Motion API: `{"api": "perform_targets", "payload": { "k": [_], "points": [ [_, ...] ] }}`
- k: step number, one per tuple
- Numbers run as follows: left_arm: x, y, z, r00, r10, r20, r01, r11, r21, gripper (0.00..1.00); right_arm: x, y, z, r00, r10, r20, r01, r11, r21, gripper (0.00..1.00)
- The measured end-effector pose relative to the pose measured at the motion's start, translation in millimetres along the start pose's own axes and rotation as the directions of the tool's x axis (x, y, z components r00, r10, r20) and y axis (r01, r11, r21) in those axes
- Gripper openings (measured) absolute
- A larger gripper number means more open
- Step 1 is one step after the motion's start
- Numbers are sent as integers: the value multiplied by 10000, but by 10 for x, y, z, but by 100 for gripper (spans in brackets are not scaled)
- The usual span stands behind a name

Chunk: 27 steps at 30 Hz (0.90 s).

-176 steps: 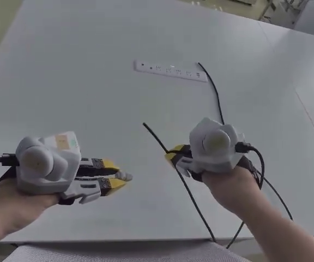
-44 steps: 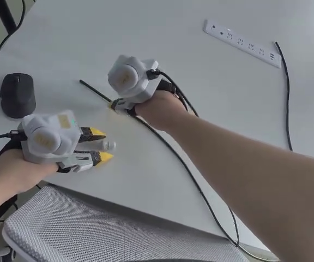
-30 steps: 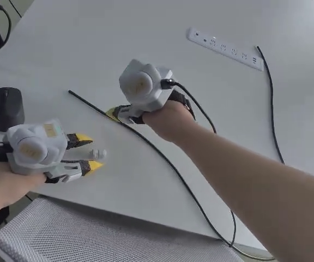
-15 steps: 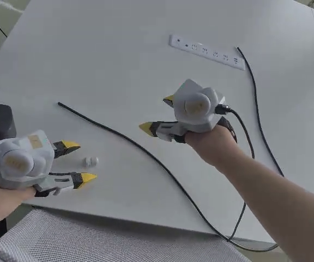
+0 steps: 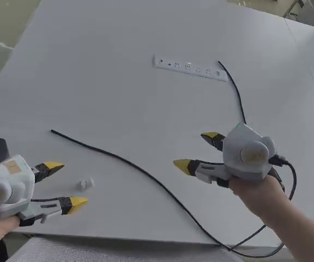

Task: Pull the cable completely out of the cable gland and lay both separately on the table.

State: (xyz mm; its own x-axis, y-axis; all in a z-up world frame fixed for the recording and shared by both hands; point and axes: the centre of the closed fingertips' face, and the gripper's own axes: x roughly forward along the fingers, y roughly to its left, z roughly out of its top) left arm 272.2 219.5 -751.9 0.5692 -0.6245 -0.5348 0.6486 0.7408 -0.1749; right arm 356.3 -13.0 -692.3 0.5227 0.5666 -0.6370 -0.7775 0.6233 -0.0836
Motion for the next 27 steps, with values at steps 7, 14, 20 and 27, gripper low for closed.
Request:
{"api": "perform_targets", "payload": {
  "k": [7,14,20,27],
  "points": [
    [-123,-59,34,9998,121,144,-121,9999,-27,70,-381,4,-386,9994,-334,-83,340,9955,883,64],
    [-236,-176,11,9999,-59,127,61,9998,-178,73,-571,261,-602,9989,311,356,-353,9917,1239,74],
    [-372,-222,23,9996,78,278,-65,9989,-456,77,-679,398,-617,9930,637,997,-784,9854,1509,87],
    [-453,-254,19,9992,139,381,-110,9971,-752,85,-742,606,-729,9837,1395,1134,-1553,9772,1446,99]
  ]
}}
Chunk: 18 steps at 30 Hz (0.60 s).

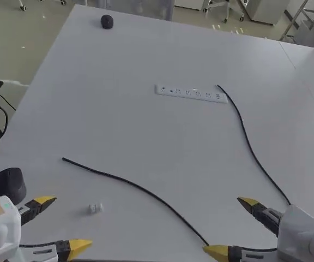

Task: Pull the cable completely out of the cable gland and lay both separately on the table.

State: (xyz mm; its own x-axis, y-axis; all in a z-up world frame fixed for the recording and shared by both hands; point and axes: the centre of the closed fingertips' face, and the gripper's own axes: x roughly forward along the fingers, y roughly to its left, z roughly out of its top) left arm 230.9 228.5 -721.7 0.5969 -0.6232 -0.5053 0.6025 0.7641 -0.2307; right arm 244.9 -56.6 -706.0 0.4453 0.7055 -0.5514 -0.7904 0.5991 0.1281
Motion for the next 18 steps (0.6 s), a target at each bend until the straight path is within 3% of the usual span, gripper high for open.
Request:
{"api": "perform_targets", "payload": {
  "k": [3,9,15,18],
  "points": [
    [-17,-36,-6,10000,-66,-26,66,10000,-17,90,-26,57,-47,9996,270,-19,-270,9996,51,99],
    [-56,-78,-43,9996,-111,-265,116,9997,193,96,-69,17,-168,9992,141,-362,-143,9999,-59,99],
    [-66,-67,-88,9990,-70,-435,74,9999,91,98,-131,-51,-129,10000,-59,-48,61,9995,323,99],
    [-63,-57,-82,9994,-61,-329,63,10000,70,98,-137,-51,-132,10000,-63,-55,65,9994,335,99]
  ]
}}
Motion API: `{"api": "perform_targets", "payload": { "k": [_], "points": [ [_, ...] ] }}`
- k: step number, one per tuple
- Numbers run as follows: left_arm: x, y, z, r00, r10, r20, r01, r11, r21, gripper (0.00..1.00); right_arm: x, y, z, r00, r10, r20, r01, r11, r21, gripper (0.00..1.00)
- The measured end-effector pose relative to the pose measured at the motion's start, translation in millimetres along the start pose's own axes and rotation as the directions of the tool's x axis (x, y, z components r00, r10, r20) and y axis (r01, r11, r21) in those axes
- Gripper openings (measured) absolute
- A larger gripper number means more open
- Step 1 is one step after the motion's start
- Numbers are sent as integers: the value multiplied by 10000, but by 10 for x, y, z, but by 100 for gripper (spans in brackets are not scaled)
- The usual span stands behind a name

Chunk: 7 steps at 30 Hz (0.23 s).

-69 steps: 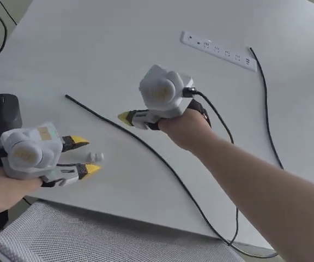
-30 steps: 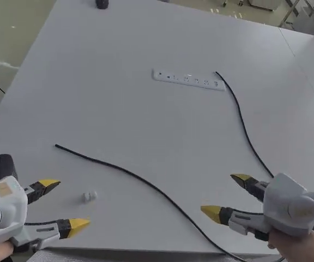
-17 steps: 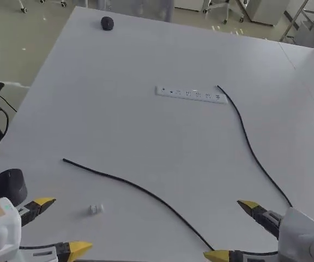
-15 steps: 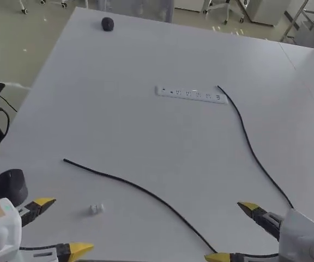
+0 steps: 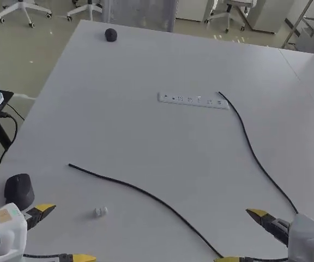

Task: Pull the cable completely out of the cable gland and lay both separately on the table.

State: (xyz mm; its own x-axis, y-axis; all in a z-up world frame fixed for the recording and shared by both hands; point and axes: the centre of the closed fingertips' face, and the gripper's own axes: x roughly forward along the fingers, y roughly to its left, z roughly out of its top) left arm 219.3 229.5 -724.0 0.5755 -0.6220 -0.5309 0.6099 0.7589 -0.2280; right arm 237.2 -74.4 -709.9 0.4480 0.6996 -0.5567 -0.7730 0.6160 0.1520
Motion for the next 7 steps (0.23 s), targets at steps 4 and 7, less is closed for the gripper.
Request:
{"api": "perform_targets", "payload": {
  "k": [4,7],
  "points": [
    [11,9,4,10000,20,-45,-19,10000,85,97,-6,22,-21,9999,55,-156,-56,9999,-101,99],
    [15,-4,19,10000,-40,41,40,10000,13,97,-22,33,-2,10000,7,12,-7,9999,156,99]
  ]
}}
